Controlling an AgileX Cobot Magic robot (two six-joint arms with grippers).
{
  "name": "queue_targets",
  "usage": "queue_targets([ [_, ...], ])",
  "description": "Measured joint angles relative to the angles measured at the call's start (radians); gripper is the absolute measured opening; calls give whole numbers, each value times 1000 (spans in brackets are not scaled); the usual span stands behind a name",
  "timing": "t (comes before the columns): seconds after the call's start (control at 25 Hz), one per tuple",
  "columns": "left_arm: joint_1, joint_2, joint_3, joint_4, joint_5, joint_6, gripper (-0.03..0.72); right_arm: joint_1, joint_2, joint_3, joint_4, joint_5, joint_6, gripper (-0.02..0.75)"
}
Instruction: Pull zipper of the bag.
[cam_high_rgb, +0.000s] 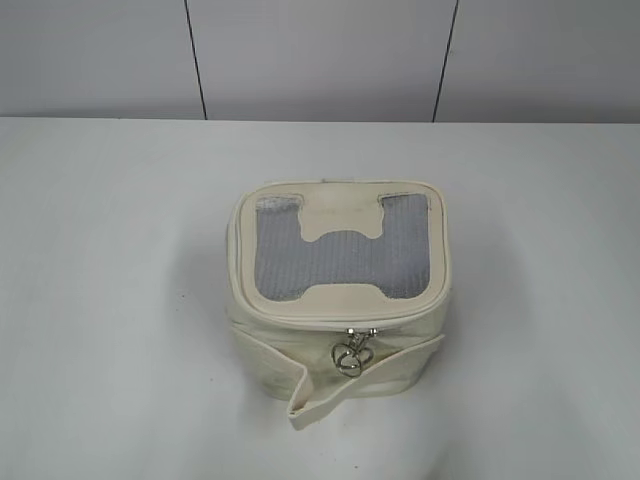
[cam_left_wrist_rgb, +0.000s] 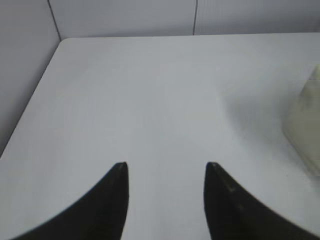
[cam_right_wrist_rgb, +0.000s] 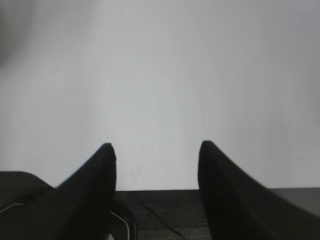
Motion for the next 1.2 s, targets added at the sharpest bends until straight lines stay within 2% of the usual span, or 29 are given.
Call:
queue_targets([
  [0.24,0,-3,14,-83,-29,77,379,0,-180,23,14,32,-1,424],
  [0.64,0,-3,27,-89,-44,92,379,0,-447,23,16,33,-1,421],
  [1.2,0,-3,27,-89,-44,92,379,0,-459,27,17,34,-2,421],
])
